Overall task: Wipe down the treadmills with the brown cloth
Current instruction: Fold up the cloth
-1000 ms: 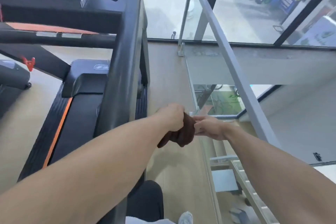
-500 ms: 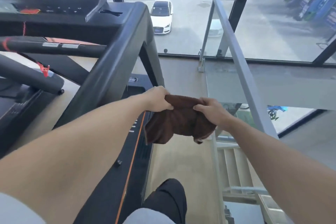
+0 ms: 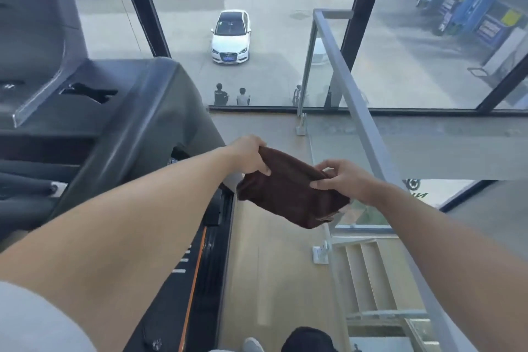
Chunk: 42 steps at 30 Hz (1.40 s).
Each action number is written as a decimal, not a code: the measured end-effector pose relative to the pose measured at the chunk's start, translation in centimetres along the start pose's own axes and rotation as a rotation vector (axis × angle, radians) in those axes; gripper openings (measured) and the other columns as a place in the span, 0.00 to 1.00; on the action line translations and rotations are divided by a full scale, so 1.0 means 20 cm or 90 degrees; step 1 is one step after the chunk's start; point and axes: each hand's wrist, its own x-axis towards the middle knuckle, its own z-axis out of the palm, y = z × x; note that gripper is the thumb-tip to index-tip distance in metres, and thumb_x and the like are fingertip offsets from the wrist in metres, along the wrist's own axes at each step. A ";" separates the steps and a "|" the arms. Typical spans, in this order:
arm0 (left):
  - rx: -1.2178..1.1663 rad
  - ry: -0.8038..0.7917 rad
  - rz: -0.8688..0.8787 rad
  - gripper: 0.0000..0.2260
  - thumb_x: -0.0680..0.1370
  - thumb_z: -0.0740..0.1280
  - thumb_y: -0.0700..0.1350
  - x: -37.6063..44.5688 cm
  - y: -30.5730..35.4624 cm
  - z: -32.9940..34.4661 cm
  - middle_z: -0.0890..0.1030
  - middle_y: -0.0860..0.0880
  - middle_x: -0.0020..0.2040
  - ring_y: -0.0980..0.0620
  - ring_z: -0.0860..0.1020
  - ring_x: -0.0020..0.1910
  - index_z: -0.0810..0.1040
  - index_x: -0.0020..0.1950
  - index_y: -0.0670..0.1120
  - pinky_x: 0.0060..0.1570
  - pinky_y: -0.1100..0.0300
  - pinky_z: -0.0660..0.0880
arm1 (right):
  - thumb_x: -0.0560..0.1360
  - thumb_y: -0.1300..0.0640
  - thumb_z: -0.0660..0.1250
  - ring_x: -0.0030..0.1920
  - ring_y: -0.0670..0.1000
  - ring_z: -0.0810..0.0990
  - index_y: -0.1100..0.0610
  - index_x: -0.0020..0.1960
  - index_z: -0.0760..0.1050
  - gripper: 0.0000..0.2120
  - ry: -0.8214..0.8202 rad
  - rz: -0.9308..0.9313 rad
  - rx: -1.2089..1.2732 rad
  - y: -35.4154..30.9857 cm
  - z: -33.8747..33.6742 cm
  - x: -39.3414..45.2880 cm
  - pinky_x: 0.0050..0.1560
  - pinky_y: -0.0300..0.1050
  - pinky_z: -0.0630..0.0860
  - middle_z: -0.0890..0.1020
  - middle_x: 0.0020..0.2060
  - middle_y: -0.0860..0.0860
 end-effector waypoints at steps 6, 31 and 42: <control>0.093 0.018 0.033 0.15 0.70 0.80 0.48 0.46 0.00 -0.17 0.76 0.53 0.42 0.46 0.78 0.47 0.73 0.42 0.52 0.44 0.53 0.74 | 0.74 0.64 0.73 0.49 0.50 0.85 0.47 0.53 0.81 0.14 0.023 0.003 -0.163 -0.05 -0.25 0.46 0.51 0.52 0.83 0.87 0.48 0.45; 0.112 0.030 0.276 0.16 0.73 0.60 0.27 2.58 0.88 -0.52 0.75 0.43 0.51 0.43 0.74 0.49 0.74 0.51 0.46 0.34 0.56 0.68 | 0.75 0.64 0.74 0.49 0.56 0.86 0.62 0.60 0.74 0.16 0.264 0.163 0.214 0.22 -1.18 1.55 0.52 0.52 0.84 0.84 0.52 0.58; 0.055 -0.001 0.438 0.20 0.71 0.57 0.27 2.94 1.20 -0.17 0.79 0.48 0.55 0.45 0.75 0.53 0.77 0.54 0.47 0.50 0.50 0.74 | 0.72 0.62 0.79 0.49 0.52 0.86 0.51 0.56 0.78 0.17 0.495 0.329 0.303 0.47 -1.28 1.55 0.54 0.55 0.84 0.86 0.51 0.50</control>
